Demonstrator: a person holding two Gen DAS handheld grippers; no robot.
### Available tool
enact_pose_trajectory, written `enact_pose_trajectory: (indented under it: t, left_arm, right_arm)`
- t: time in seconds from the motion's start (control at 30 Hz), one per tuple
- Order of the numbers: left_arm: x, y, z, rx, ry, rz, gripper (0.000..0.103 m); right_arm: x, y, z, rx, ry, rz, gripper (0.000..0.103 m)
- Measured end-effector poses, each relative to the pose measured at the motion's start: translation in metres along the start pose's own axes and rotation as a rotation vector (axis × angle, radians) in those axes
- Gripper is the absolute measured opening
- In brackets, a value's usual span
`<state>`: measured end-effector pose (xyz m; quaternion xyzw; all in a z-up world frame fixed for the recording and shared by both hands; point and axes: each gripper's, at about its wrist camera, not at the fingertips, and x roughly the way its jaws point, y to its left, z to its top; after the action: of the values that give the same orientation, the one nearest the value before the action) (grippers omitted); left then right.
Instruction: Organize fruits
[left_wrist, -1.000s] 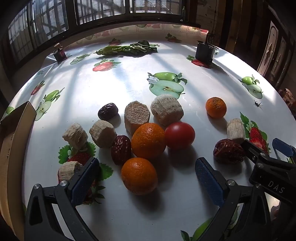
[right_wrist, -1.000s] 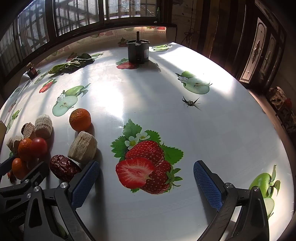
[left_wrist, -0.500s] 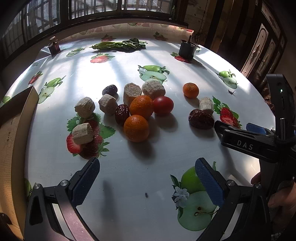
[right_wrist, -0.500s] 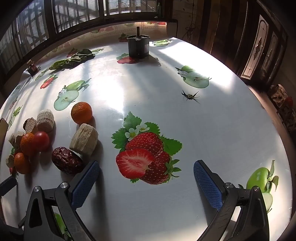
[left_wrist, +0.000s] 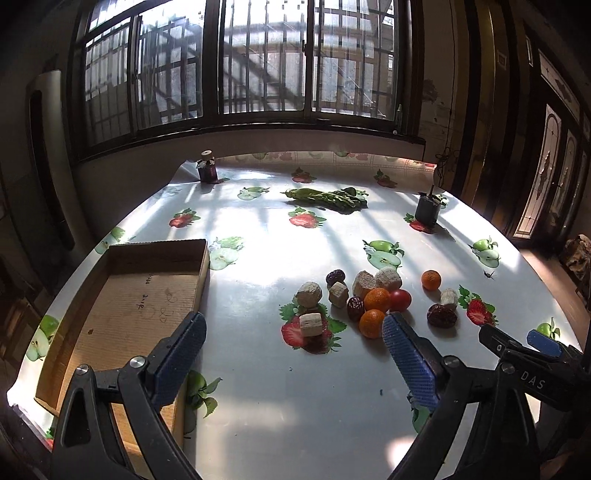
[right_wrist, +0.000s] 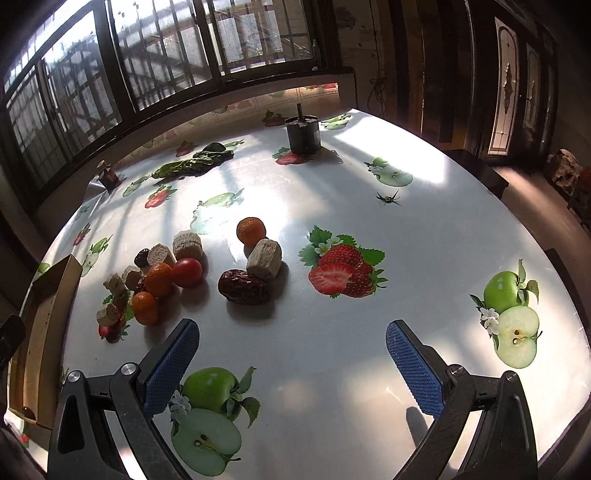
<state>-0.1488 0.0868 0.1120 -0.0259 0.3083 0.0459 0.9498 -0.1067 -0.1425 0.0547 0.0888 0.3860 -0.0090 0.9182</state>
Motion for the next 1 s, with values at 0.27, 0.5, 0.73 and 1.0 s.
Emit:
enact_pose_trajectory:
  t: [0.27, 0.5, 0.73, 1.0]
  left_arm:
    - [-0.012, 0.004, -0.008, 0.005, 0.013, -0.014, 0.096]
    - [-0.015, 0.003, -0.01, 0.003, 0.01, -0.014, 0.096]
    - [-0.02, 0.006, -0.013, 0.003, -0.005, -0.008, 0.096]
    - [-0.024, 0.002, -0.015, 0.014, 0.002, -0.016, 0.096]
  right_arm:
    - [-0.047, 0.035, -0.007, -0.09, -0.142, -0.004, 0.102]
    - [-0.051, 0.044, -0.017, -0.1, -0.137, 0.018, 0.102]
    - [-0.061, 0.047, -0.023, -0.128, -0.169, 0.036, 0.102]
    - [-0.07, 0.044, -0.022, -0.137, -0.203, 0.022, 0.102]
